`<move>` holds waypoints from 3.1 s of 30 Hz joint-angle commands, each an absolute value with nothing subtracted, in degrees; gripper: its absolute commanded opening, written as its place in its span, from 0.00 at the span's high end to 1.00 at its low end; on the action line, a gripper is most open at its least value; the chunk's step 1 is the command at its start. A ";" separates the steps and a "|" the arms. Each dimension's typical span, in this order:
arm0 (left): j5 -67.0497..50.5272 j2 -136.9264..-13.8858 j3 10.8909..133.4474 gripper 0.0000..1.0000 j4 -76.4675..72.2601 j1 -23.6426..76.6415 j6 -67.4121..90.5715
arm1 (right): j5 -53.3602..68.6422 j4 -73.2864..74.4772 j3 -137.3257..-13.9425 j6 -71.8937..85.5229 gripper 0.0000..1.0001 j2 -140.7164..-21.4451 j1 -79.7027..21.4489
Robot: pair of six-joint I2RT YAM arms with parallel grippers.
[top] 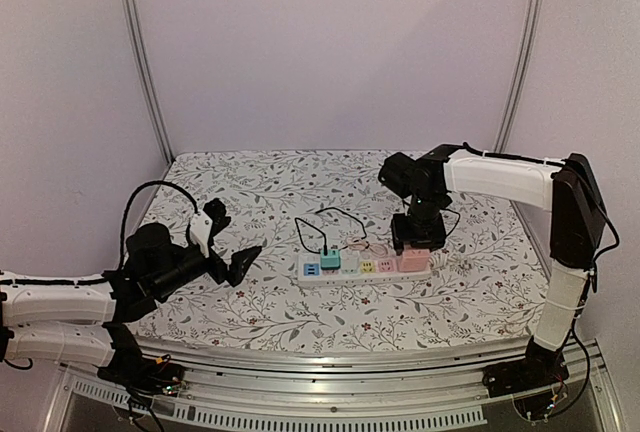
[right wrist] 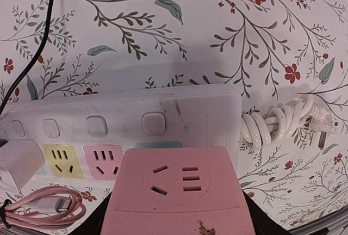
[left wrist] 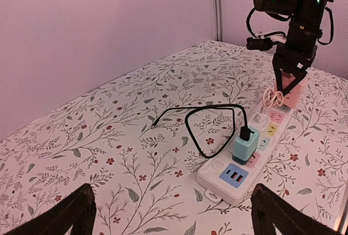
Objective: Insert the plug
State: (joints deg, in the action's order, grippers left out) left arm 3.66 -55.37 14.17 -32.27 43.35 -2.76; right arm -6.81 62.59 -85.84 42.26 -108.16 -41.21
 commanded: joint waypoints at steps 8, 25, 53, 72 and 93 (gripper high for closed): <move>3.57 -54.89 13.70 0.01 -32.65 41.97 -2.61 | -3.95 57.16 -86.02 41.92 1.00 -107.49 -41.01; 3.34 -54.93 13.80 0.00 -32.43 41.40 -2.41 | -4.33 61.01 -86.29 42.16 1.00 -106.77 -41.05; 3.02 -55.19 13.84 0.01 -32.17 41.04 -2.47 | -5.21 62.22 -85.97 41.94 1.00 -106.85 -41.07; 2.77 -55.28 13.71 0.01 -32.26 40.96 -2.63 | -4.06 61.23 -86.93 41.35 1.00 -107.23 -41.04; 2.66 -55.57 13.80 0.01 -32.21 40.87 -2.51 | -4.39 60.80 -85.37 39.96 1.00 -108.84 -40.47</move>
State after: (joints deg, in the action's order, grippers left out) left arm 3.31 -55.40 14.17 -32.25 41.80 -2.76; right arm -3.92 61.45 -85.76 40.97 -107.96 -41.12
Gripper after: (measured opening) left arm 0.995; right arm 0.606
